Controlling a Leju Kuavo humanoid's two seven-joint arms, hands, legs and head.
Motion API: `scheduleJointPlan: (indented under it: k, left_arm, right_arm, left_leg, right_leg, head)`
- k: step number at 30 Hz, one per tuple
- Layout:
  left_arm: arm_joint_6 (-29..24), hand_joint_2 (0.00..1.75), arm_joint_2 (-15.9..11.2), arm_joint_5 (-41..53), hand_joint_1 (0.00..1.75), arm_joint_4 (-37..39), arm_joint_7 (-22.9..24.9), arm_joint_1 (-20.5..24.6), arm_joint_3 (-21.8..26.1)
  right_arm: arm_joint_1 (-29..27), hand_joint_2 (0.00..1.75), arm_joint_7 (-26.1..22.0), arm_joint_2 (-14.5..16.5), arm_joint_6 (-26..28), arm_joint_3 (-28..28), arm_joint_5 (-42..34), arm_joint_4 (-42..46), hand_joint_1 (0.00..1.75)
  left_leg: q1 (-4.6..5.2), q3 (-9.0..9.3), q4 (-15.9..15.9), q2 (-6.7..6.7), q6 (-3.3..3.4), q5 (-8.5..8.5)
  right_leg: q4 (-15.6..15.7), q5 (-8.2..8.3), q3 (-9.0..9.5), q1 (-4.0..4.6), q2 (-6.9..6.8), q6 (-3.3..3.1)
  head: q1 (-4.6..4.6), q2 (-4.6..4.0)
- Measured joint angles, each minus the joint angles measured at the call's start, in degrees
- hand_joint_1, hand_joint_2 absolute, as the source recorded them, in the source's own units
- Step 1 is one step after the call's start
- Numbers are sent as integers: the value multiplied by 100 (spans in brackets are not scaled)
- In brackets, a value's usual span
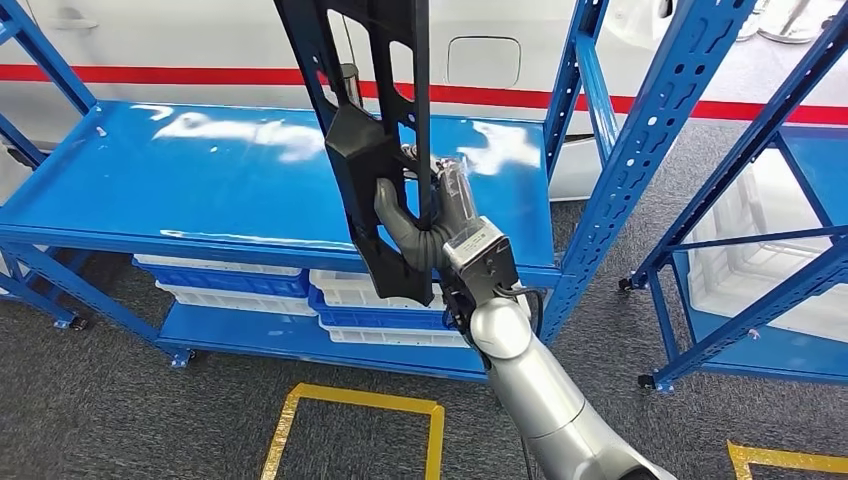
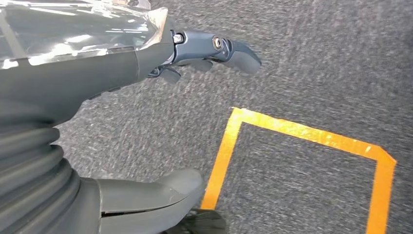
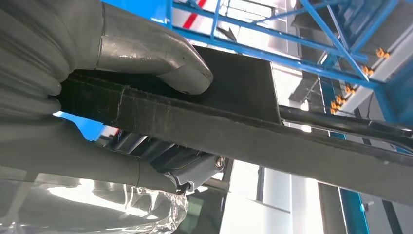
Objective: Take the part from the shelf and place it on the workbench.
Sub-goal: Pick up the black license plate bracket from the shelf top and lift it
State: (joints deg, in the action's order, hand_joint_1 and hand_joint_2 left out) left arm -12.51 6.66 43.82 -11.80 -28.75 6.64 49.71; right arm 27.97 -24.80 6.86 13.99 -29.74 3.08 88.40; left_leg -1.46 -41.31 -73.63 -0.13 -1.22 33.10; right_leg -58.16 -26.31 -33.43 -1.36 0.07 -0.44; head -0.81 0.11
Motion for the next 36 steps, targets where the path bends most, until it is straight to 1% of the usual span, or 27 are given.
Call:
scheduleJointPlan:
  k: [1,3,4,5,7,9,11,13,14,15,16,17,19,20,21,22,24,25,27,28,29,30,31,32,34,35,36]
  left_arm:
    - [0,175,0,-3,0,0,-1,0,1]
    - [0,175,-3,-6,0,0,-4,6,2]
    - [0,175,-7,-6,0,0,-7,9,2]
    - [0,175,-10,-6,0,0,-12,10,2]
    - [1,175,-20,-7,0,0,-20,9,2]
    - [1,175,-21,-8,0,0,-27,11,3]
    - [3,175,-15,-8,0,0,-37,16,3]
    - [11,175,-13,-8,0,0,-42,17,4]
    - [17,175,-11,-7,0,0,-43,14,4]
    - [22,175,-7,-6,0,0,-44,12,4]
    - [26,175,-1,-6,0,0,-46,11,4]
    - [29,175,5,-5,0,0,-49,11,4]
    - [34,175,14,-4,0,0,-54,17,4]
    - [37,175,15,-4,0,0,-55,21,4]
    - [39,175,16,-4,0,0,-56,23,4]
    - [41,175,16,-4,0,0,-56,25,4]
    - [43,175,8,-4,0,0,-56,23,4]
    - [43,175,4,-4,0,0,-56,21,4]
    - [42,175,-1,-5,0,0,-56,15,4]
    - [42,175,-2,-6,0,0,-56,11,4]
    - [42,175,-3,-6,0,0,-56,6,4]
    - [42,175,-5,-6,0,0,-56,-2,4]
    - [40,175,-8,-5,0,0,-54,-10,4]
    - [38,175,-13,-3,0,0,-51,-17,5]
    - [35,175,-22,8,0,0,-58,-21,6]
    - [35,175,-26,18,0,0,-72,-21,6]
    - [38,175,-27,31,0,0,-92,-25,6]
  right_arm:
    - [-14,175,-18,-1,0,-2,0,-4,175]
    - [-32,175,-57,-2,0,-2,0,-4,175]
    - [-35,175,-78,-4,2,1,1,-3,175]
    - [-38,175,-96,-8,6,3,6,-2,175]
    - [-59,175,-128,-19,15,9,35,3,175]
    - [-94,175,-155,-38,20,18,78,18,175]
    - [-123,175,-174,-65,23,32,106,33,175]
    - [-165,175,-181,-93,24,46,113,37,175]
    - [-195,175,-181,-110,24,54,117,37,175]
    - [-223,175,-182,-124,25,61,134,37,175]
    - [-243,175,-182,-135,25,67,158,37,175]
    - [-254,175,-182,-142,25,71,192,41,175]
    - [-256,175,-182,-143,25,77,259,59,175]
    - [-256,175,-182,-142,25,82,285,69,175]
    - [-259,175,-182,-141,25,88,301,75,175]
    - [-265,175,-182,-141,25,94,312,78,175]
    - [-273,175,-183,-137,24,102,326,78,175]
    - [-276,175,-184,-129,22,103,335,78,175]
    - [-282,175,-190,-113,16,102,351,78,175]
    - [-293,175,-193,-109,10,102,357,76,175]
    - [-308,175,-197,-109,1,103,362,74,175]
    - [-326,175,-203,-109,-13,104,364,70,175]
    - [-342,175,-210,-108,-32,105,365,66,175]
    - [-353,175,-218,-103,-53,107,366,63,175]
    - [-360,175,-241,-84,-86,114,369,61,175]
    - [-360,175,-255,-72,-96,118,372,62,175]
    - [-363,175,-273,-61,-105,119,376,62,175]
  left_leg:
    - [2,168,182,0,22,-104]
    - [15,726,974,-5,93,-349]
    - [32,957,1323,-8,122,-423]
    - [57,1094,1543,-10,149,-448]
    - [107,1121,1642,-9,191,-468]
    - [100,1103,1723,16,276,-556]
    - [82,1053,1794,43,354,-666]
    - [96,948,1789,52,381,-739]
    - [100,895,1781,55,381,-773]
    - [102,845,1769,56,378,-806]
    - [102,804,1755,56,369,-830]
    - [102,770,1733,55,358,-848]
    - [115,716,1676,55,323,-868]
    - [125,690,1651,55,297,-881]
    - [131,669,1638,56,263,-901]
    - [133,652,1635,56,225,-925]
    - [113,608,1597,45,153,-903]
    - [102,549,1473,35,120,-788]
    - [74,296,860,18,52,-354]
    - [62,141,455,17,22,-133]
    - [50,26,127,17,-1,14]
    - [38,1,-20,18,-15,56]
    - [26,106,81,19,-20,-15]
    - [15,324,398,20,-19,-161]
    - [12,846,1238,27,2,-420]
    - [24,997,1507,21,29,-477]
    - [42,1055,1635,13,63,-488]
  right_leg:
    - [-1,30,-34,11,1,8]
    - [-2,76,-73,24,3,39]
    - [1,100,-82,29,0,66]
    - [4,122,-87,32,-5,100]
    - [25,176,-97,27,-15,183]
    - [-32,149,-156,28,-16,233]
    - [-445,-118,-358,40,-11,203]
    - [-1215,-518,-659,41,-7,163]
    - [-1505,-647,-747,41,-7,175]
    - [-1597,-693,-727,41,-7,208]
    - [-1455,-651,-591,40,-8,253]
    - [-1067,-536,-325,38,-9,302]
    - [-234,-344,174,49,-8,318]
    - [24,-282,318,56,-6,293]
    - [97,-262,343,71,-1,248]
    - [86,-227,330,84,1,212]
    - [87,-163,291,33,1,118]
    - [96,-127,270,5,-5,71]
    - [100,-54,200,-17,-19,4]
    - [98,-21,155,-13,-23,-8]
    - [95,11,111,-9,-25,-6]
    - [91,39,70,-7,-26,4]
    - [86,62,34,-10,-25,20]
    - [77,79,4,-16,-23,38]
    - [52,108,-38,-10,-24,81]
    - [44,124,-53,2,-29,107]
    - [44,143,-63,14,-36,138]
  head:
    - [0,0]
    - [1,0]
    - [-3,0]
    - [-4,0]
    - [-7,0]
    - [-9,0]
    - [-15,0]
    - [-17,0]
    - [-16,0]
    - [-15,0]
    - [-16,0]
    - [-16,0]
    - [-13,0]
    - [-12,0]
    - [-10,0]
    - [-9,0]
    - [-10,0]
    - [-8,0]
    - [-3,0]
    - [-1,0]
    - [-1,0]
    - [-1,0]
    - [0,0]
    - [0,0]
    - [-1,0]
    - [-5,0]
    - [-8,0]
